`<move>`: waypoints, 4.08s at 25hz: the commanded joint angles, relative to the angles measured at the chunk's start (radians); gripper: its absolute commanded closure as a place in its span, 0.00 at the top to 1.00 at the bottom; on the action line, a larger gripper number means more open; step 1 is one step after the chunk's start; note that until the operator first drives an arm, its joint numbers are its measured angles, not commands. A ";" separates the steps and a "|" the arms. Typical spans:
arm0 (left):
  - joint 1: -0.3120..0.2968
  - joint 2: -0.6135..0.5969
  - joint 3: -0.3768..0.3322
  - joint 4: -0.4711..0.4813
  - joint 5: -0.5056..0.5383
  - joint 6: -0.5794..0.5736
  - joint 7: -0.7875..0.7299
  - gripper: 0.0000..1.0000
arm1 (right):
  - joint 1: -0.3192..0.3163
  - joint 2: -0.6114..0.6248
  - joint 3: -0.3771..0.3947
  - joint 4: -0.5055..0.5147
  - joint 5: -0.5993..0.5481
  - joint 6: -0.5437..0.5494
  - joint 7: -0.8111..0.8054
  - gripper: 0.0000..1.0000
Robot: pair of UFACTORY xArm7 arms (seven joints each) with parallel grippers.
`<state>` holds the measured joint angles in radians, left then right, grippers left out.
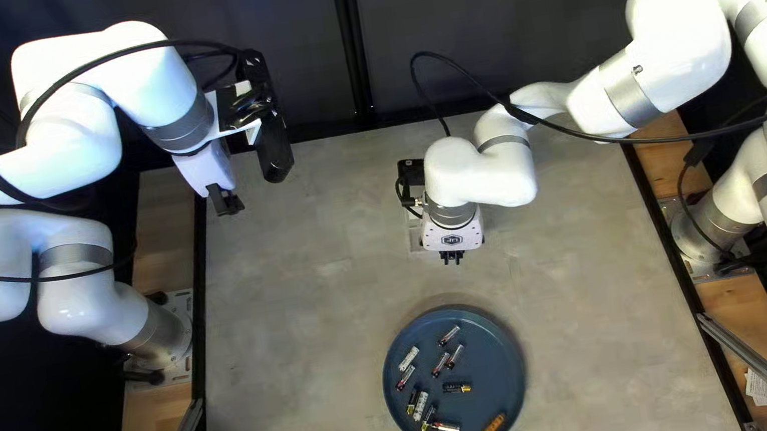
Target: Pick up the batteries from the table and place them into the container
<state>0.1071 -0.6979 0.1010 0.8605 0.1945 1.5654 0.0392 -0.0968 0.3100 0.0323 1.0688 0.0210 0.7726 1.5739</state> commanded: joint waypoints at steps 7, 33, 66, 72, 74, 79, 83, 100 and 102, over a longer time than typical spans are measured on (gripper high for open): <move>0.000 0.000 0.000 0.000 0.000 0.000 0.000 1.00 | -0.021 0.001 -0.011 -0.007 -0.018 0.008 -0.060 0.00; 0.000 0.000 0.000 0.000 0.000 0.000 0.000 1.00 | 0.014 -0.011 -0.008 0.044 -0.056 0.059 -0.013 1.00; 0.000 0.000 0.000 0.000 0.000 0.000 0.000 1.00 | -0.020 -0.013 -0.008 -0.045 -0.018 -0.056 -0.071 0.00; 0.000 0.000 0.000 0.000 0.000 0.000 0.000 1.00 | -0.018 -0.012 -0.015 -0.057 -0.030 -0.065 -0.063 0.00; 0.000 0.000 0.000 0.000 0.000 0.000 0.000 1.00 | -0.017 -0.011 -0.017 -0.062 -0.036 -0.069 -0.059 0.00; 0.000 0.000 0.000 0.000 0.000 0.000 0.000 1.00 | -0.015 -0.010 -0.020 -0.066 -0.042 -0.071 -0.055 0.00; 0.000 0.000 0.000 0.000 0.000 0.000 0.000 1.00 | 0.001 -0.038 -0.015 -0.068 -0.056 -0.056 -0.035 0.00; 0.000 0.000 0.000 0.000 0.000 0.000 0.000 1.00 | 0.144 -0.089 0.128 0.007 -0.108 0.043 -0.138 1.00; 0.000 0.000 0.000 0.000 0.000 0.000 0.000 1.00 | 0.144 -0.089 0.128 0.007 -0.108 0.043 -0.138 1.00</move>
<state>0.1071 -0.6979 0.1010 0.8605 0.1945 1.5654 0.0392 0.0465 0.2212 0.1584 1.0748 -0.0862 0.8150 1.4386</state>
